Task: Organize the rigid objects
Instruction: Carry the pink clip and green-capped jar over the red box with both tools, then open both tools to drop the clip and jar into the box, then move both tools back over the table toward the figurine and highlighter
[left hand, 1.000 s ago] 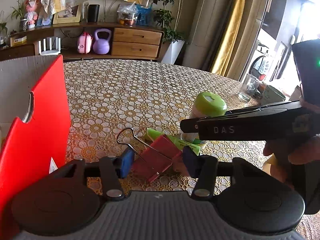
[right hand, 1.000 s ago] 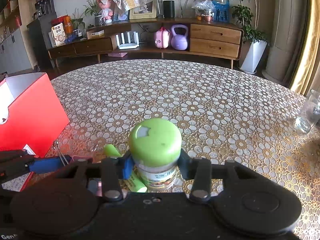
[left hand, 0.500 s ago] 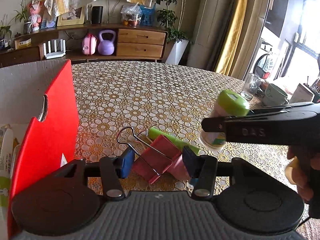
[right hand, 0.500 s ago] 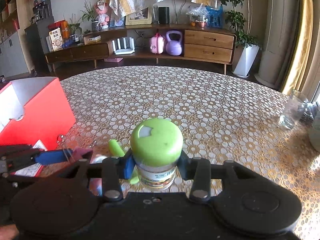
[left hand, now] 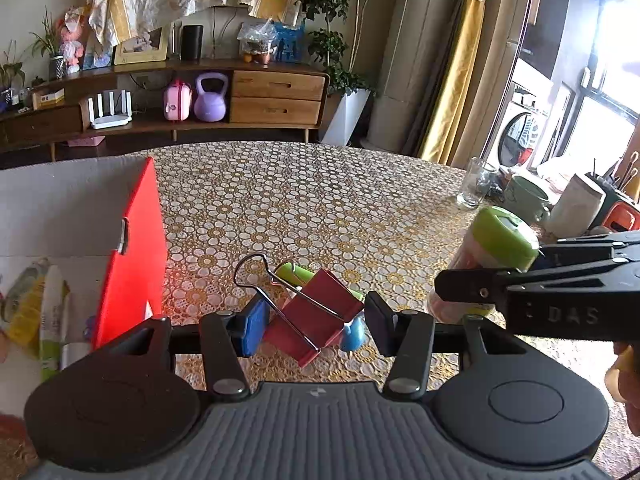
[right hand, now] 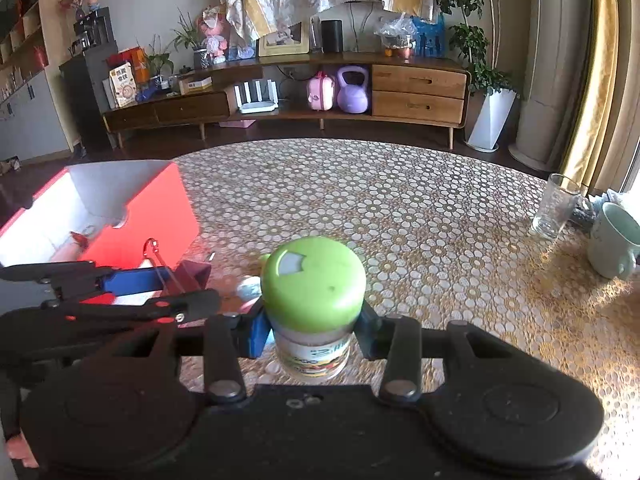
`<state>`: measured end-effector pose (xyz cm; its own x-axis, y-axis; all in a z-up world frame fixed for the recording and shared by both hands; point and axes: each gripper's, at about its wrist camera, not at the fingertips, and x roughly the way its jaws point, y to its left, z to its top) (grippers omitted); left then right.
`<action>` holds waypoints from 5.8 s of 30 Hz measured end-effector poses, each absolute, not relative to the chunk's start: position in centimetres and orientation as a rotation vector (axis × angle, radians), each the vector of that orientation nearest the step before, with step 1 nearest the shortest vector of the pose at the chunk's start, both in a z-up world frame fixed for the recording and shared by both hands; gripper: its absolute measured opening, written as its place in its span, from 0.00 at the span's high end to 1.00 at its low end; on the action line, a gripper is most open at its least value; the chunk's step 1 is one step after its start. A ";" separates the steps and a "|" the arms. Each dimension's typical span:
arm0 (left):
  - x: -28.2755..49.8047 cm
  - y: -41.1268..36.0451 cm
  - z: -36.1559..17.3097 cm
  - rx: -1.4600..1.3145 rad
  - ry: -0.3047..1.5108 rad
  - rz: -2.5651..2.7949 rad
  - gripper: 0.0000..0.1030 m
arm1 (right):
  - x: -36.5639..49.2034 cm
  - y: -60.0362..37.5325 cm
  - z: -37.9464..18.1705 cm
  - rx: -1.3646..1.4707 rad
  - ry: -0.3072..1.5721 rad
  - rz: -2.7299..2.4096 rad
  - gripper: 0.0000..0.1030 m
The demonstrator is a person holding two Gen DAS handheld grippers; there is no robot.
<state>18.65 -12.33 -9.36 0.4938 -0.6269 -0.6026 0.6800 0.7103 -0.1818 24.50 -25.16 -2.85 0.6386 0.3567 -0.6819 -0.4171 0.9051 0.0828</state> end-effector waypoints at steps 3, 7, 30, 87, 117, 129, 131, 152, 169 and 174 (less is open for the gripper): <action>17.9 -11.7 -8.3 0.089 0.689 -0.787 0.50 | 23.2 -25.2 -1.8 -0.083 0.761 0.447 0.59; 16.9 -10.7 -7.0 0.092 0.685 -0.782 0.50 | 21.2 -24.8 -0.3 -0.085 0.754 0.467 0.59; 16.1 0.0 -0.2 0.049 0.599 -0.695 0.50 | 14.7 -16.5 5.4 -0.165 0.684 0.621 0.59; 35.5 5.0 -9.6 0.434 0.943 -0.432 0.50 | 27.7 7.9 -6.7 -0.674 0.862 0.631 0.59; 36.4 5.1 -9.9 0.352 1.060 -0.457 0.37 | 28.0 2.8 -3.9 -0.370 0.893 0.678 0.32; 33.5 6.0 -6.6 0.318 0.983 -0.446 0.37 | 23.6 -0.1 -0.4 -0.328 0.837 0.734 0.24; 32.7 6.2 -5.9 0.310 0.970 -0.446 0.37 | 22.8 -0.4 0.1 -0.321 0.830 0.744 0.21; 22.8 7.5 0.0 0.244 0.769 -0.505 0.25 | 14.6 -7.7 5.1 -0.248 0.699 0.796 0.01; 16.2 2.1 0.3 0.165 0.686 -0.584 0.22 | 12.6 -16.5 4.2 -0.165 0.621 0.739 0.00; 15.5 -0.4 -0.5 0.154 0.697 -0.635 0.22 | 13.1 -20.0 2.5 -0.146 0.617 0.685 0.00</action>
<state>15.46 -0.38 -0.48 0.5879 -0.4931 -0.6413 0.5925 0.8022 -0.0736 13.07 -19.98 2.51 0.6049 0.5481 -0.5777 -0.6319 0.7718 0.0706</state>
